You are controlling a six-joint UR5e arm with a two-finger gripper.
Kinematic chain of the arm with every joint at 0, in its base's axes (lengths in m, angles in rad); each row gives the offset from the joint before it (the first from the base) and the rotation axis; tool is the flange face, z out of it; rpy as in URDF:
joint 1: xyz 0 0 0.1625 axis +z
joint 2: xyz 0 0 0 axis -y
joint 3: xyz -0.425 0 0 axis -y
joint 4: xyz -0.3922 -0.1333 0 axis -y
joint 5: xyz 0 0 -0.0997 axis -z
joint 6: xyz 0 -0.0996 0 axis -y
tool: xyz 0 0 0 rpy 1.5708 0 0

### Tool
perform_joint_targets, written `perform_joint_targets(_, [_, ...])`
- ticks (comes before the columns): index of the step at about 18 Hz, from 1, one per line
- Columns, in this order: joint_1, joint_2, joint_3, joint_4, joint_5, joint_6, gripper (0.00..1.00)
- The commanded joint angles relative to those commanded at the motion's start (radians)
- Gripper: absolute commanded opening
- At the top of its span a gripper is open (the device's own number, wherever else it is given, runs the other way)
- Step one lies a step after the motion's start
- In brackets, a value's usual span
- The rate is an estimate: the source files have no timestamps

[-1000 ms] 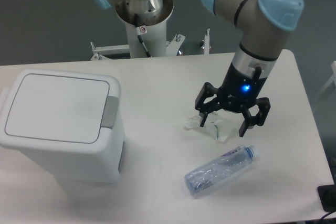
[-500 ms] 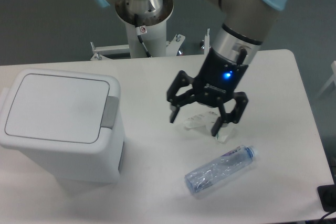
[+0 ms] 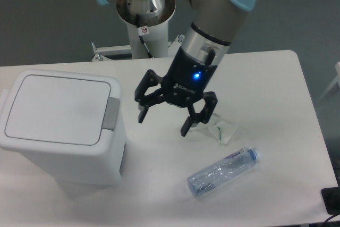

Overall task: Open the trash can
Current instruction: 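Move the open gripper over the wrapper toward the trash can lid, then press the gripper fingers on the lid's grey button to pop it open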

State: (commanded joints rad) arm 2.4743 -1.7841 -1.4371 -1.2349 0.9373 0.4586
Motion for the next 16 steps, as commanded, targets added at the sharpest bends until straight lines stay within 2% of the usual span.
perform_joint_targets(14, [-0.052, 0.017, -0.069, 0.008, 0.002, 0.002, 1.0])
perform_joint_targets(16, [-0.052, 0.019, -0.069, 0.024, 0.006, -0.001, 1.0])
